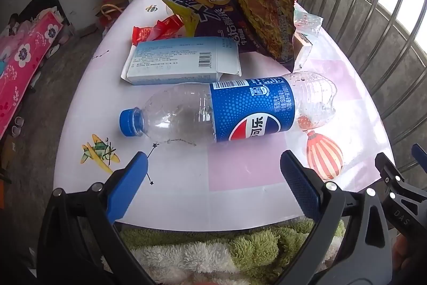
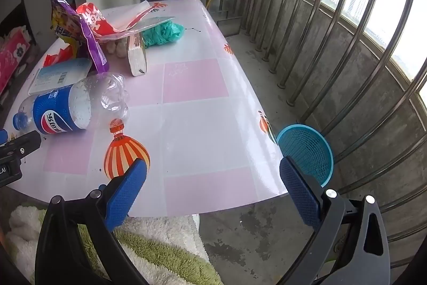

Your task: Collect trash

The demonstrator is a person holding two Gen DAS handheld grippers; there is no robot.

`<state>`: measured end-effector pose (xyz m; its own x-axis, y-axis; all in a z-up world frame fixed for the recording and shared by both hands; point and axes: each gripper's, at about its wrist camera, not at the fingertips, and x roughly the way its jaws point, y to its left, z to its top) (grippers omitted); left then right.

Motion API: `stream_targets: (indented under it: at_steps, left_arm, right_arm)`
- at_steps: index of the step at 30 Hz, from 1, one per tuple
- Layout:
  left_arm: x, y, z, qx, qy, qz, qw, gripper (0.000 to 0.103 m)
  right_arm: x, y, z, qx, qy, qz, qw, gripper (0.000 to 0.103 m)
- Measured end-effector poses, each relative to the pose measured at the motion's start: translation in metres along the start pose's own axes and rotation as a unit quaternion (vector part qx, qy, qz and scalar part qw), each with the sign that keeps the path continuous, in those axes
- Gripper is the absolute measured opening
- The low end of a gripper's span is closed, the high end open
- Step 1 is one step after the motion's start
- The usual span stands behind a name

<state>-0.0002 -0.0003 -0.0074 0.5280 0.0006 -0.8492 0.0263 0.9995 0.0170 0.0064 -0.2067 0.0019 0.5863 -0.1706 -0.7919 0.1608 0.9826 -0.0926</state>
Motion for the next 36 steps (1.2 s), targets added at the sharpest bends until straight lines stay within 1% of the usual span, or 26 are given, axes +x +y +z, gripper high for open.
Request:
stream_targets:
  at_steps: [36]
  left_arm:
    - [0.0021,0.0068,0.0023,-0.002,0.005,0.002,1.0000,0.096]
  right_arm:
    - [-0.0019,-0.0014,0.0024,0.000,-0.002,-0.004,1.000,0.097]
